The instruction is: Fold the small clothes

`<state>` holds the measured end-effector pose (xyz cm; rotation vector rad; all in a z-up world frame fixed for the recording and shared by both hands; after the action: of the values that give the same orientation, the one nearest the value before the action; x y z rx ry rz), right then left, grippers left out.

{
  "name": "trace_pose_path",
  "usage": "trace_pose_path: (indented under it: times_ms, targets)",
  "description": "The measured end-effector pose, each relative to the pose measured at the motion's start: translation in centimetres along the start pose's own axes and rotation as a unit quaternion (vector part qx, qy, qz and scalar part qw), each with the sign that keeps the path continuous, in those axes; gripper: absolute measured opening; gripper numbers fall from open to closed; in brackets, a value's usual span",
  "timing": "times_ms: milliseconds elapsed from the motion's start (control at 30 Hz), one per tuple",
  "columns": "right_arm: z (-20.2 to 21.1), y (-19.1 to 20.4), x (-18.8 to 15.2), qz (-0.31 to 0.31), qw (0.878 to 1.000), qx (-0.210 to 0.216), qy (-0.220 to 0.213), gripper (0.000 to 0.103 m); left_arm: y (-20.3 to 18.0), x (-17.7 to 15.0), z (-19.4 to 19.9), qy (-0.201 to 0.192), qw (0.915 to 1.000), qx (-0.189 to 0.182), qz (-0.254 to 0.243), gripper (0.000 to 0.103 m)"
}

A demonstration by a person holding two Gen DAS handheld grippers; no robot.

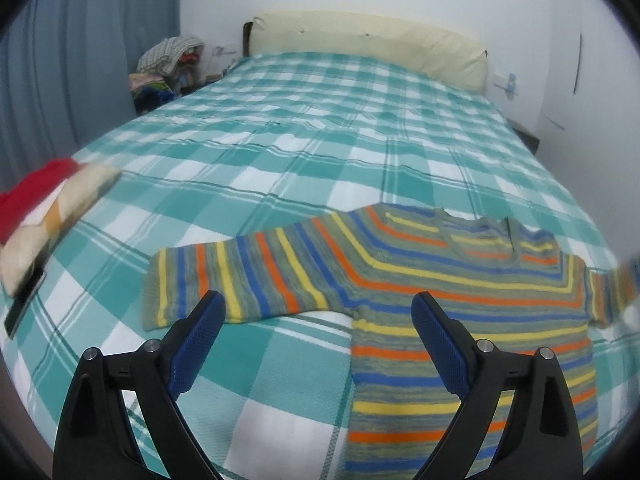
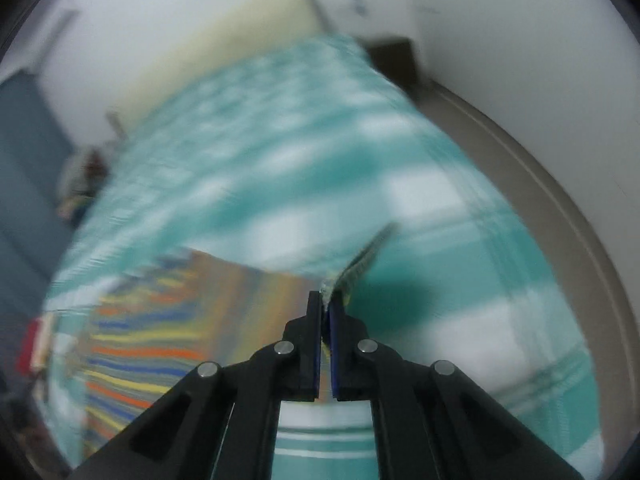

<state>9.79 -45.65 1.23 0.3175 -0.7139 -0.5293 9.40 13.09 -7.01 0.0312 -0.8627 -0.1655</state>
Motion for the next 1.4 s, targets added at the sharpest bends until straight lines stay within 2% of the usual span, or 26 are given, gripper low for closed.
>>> trace_pose_path:
  times_ms: [133,267,367,433,467,500,533,633,767,867,967,1033,1100,1200,1267,1300,1333,1400]
  targets:
    - [-1.6,11.8,-0.5,0.056,0.994,0.084,0.034,0.003,0.8,0.2,0.6,-0.008,0.9999,-0.002,0.01,0.095]
    - [-5.7,20.0,-3.7,0.119,0.984,0.105,0.076,0.003,1.4,0.1,0.4,-0.006,0.9999,0.005,0.011,0.095]
    - [-9.1,23.0,-6.6,0.139,0.979,0.107,0.105,0.004,1.6,-0.1,0.0,0.001,0.9999,0.006,0.011,0.095]
    - [-12.1,23.9,-8.4,0.139,0.972,0.122,0.146,0.009,1.6,-0.3,-0.2,0.006,0.9999,0.003,0.01,0.095]
    - [-13.5,24.1,-9.4,0.13,0.966,0.14,0.173,0.026,1.6,-0.3,-0.3,0.008,0.9999,0.002,0.01,0.095]
    - [-14.2,24.4,-9.9,0.123,0.962,0.153,0.187,0.053,1.7,-0.4,-0.3,0.009,0.9999,0.002,0.009,0.095]
    - [-14.5,24.4,-10.3,0.113,0.959,0.17,0.197,0.06,1.7,-0.4,-0.2,0.009,0.9999,0.003,0.009,0.095]
    - [-14.3,23.0,-10.5,0.084,0.955,0.2,0.204,0.061,1.8,-0.3,-0.2,0.007,0.9999,0.001,0.008,0.095]
    - [-15.1,19.0,-10.7,0.046,0.959,0.168,0.224,0.061,1.8,-0.4,-0.4,0.014,0.9999,-0.002,0.007,0.095]
    - [-16.6,14.3,-12.1,0.032,0.961,0.098,0.256,0.061,1.6,-0.7,-0.6,0.025,0.9996,-0.008,0.01,0.095]
    - [-16.7,12.0,-12.4,0.066,0.971,0.032,0.229,0.061,1.5,-0.9,-0.7,0.032,0.9989,-0.018,0.029,0.095]
    - [-16.6,13.3,-12.6,0.123,0.973,0.003,0.195,0.061,1.4,-0.7,-0.8,0.03,0.9986,-0.023,0.036,0.095]
    - [-17.3,16.1,-13.6,0.206,0.964,-0.04,0.161,0.061,1.0,-0.4,-0.8,0.027,0.9989,-0.018,0.034,0.095]
    - [-19.7,20.1,-16.4,0.309,0.935,-0.085,0.15,0.061,0.4,-0.3,-1.1,0.026,0.9994,-0.006,0.023,0.095]
    - [-21.5,23.3,-18.2,0.346,0.923,-0.086,0.147,0.059,0.0,-0.3,-1.4,0.027,0.9996,-0.001,0.013,0.095]
    - [-21.9,24.6,-18.4,0.349,0.923,-0.078,0.142,0.059,0.0,-0.3,-1.4,0.027,0.9996,0.001,0.009,0.095]
    - [-22.0,25.6,-18.5,0.341,0.928,-0.051,0.14,0.059,0.1,-0.2,-1.5,0.026,0.9996,0.006,0.007,0.095]
    - [-21.9,27.4,-18.2,0.287,0.943,0.04,0.163,0.058,0.5,-0.3,-1.5,0.029,0.9995,0.009,0.008,0.095]
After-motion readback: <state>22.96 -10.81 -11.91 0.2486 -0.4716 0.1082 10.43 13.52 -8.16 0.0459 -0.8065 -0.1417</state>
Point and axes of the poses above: each gripper's, at about its wrist camera, not at the fingertips, and z roughly against the way its jaws point, y to its left, x to its top, the point moved 5 cm from there along -z, roughly the way its jaws point, and after that the axes turned 11 degrees about -z, right-handed, at the moved point
